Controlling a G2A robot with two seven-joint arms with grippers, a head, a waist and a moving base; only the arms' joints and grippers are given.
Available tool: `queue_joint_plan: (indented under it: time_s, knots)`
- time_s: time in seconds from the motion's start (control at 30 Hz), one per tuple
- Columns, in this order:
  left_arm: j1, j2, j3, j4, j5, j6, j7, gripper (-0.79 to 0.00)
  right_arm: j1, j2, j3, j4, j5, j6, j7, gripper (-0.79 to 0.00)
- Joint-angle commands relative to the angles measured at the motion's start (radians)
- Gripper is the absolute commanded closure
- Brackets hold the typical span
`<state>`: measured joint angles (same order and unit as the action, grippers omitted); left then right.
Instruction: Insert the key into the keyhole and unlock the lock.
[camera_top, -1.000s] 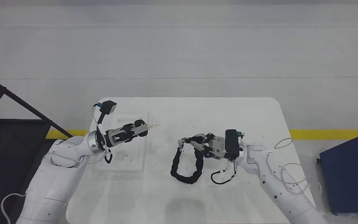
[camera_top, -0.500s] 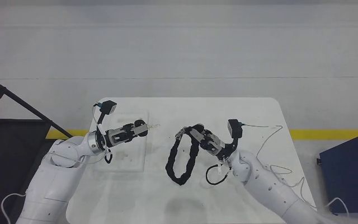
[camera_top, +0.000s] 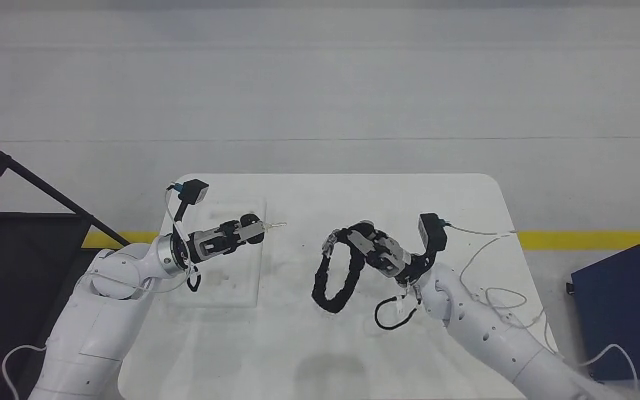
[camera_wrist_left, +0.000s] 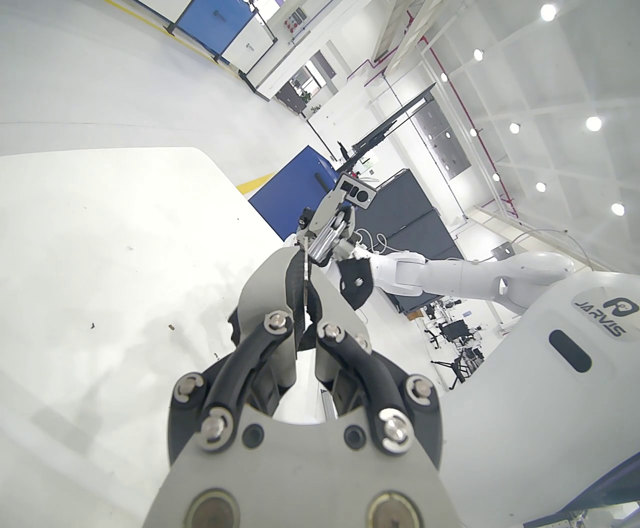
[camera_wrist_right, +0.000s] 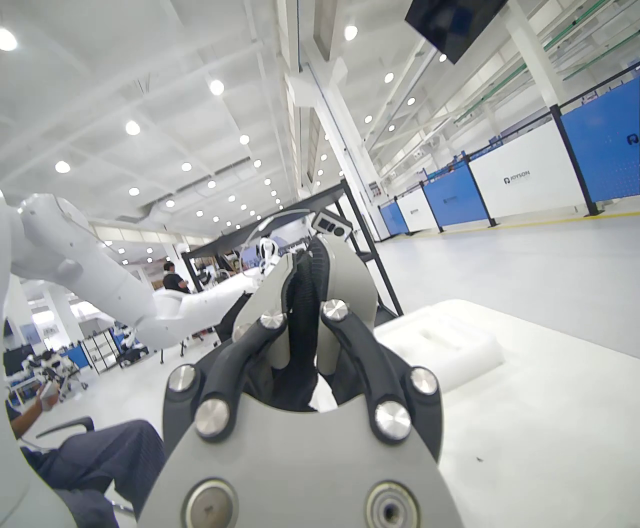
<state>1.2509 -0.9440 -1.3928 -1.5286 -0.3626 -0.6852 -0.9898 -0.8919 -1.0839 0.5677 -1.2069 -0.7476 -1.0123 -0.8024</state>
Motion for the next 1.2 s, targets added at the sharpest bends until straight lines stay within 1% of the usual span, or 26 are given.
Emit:
queue_joint_plan:
  time_s: [0.0, 0.53, 0.63, 0.77, 0.83, 0.97, 1.17]
  knots:
    - [0.0, 0.0, 0.0, 0.0, 0.0, 0.0, 0.0, 0.0, -0.001, 0.0, 0.0, -0.002, 0.009, 0.0, 0.0, 0.0]
    - [0.0, 0.0, 0.0, 0.0, 0.0, 0.0, 0.0, 0.0, -0.005, -0.001, 0.001, -0.008, 0.018, 0.001, -0.003, 0.0]
    - [0.0, 0.0, 0.0, 0.0, 0.0, 0.0, 0.0, 0.0, -0.058, -0.022, 0.017, -0.116, 0.196, 0.0, -0.005, 0.0]
    - [0.0, 0.0, 0.0, 0.0, 0.0, 0.0, 0.0, 0.0, -0.116, -0.058, 0.033, -0.221, 0.354, 0.0, -0.006, 0.0]
    - [0.0, 0.0, 0.0, 0.0, 0.0, 0.0, 0.0, 0.0, -0.136, -0.076, 0.033, -0.244, 0.388, 0.0, -0.006, 0.0]
    - [0.0, 0.0, 0.0, 0.0, 0.0, 0.0, 0.0, 0.0, -0.183, -0.12, 0.064, -0.229, 0.519, 0.0, -0.006, 0.0]
    - [0.0, 0.0, 0.0, 0.0, 0.0, 0.0, 0.0, 0.0, -0.224, -0.194, 0.068, -0.123, 0.635, 0.0, -0.006, 0.0]
